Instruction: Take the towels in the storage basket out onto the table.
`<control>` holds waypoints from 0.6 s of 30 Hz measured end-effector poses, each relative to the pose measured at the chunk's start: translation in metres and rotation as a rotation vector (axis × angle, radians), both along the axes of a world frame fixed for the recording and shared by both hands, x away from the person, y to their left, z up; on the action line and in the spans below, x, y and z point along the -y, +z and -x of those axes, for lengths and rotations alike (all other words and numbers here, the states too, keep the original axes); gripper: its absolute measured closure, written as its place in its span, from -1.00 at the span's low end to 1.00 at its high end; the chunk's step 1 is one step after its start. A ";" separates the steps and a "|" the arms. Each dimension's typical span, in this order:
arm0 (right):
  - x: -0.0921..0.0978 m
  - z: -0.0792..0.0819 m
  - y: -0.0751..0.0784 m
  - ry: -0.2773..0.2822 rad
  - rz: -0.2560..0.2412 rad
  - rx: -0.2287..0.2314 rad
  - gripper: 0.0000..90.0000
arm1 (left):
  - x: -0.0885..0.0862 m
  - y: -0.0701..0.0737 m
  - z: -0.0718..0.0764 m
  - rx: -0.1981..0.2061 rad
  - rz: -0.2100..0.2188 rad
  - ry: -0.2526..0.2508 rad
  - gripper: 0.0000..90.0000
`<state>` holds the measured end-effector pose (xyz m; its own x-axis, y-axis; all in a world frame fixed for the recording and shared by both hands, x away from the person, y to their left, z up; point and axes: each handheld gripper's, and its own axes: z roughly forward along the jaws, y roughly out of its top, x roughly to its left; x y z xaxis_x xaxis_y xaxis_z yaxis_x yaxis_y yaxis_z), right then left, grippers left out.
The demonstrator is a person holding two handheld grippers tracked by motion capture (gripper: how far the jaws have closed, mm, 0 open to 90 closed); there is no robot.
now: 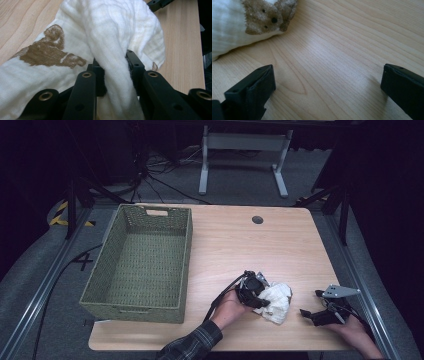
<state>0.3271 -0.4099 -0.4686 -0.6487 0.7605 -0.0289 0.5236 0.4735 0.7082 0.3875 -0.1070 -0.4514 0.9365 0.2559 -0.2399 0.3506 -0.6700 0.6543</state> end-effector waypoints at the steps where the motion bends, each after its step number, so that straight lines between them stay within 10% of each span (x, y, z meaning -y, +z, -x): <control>1: 0.000 0.000 0.000 0.000 0.000 0.000 -1.00 | 0.000 0.000 0.000 0.002 0.001 0.001 0.62; 9: 0.000 0.000 0.000 0.000 0.000 0.000 -1.00 | -0.013 0.010 0.001 0.019 0.024 0.025 -0.03; 18: 0.000 0.000 0.000 0.000 -0.001 0.000 -1.00 | -0.048 0.027 0.007 0.042 0.074 0.089 -0.11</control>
<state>0.3270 -0.4098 -0.4686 -0.6488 0.7604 -0.0283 0.5237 0.4733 0.7083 0.3804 -0.0593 -0.4243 0.9203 0.3216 -0.2227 0.3782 -0.5864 0.7163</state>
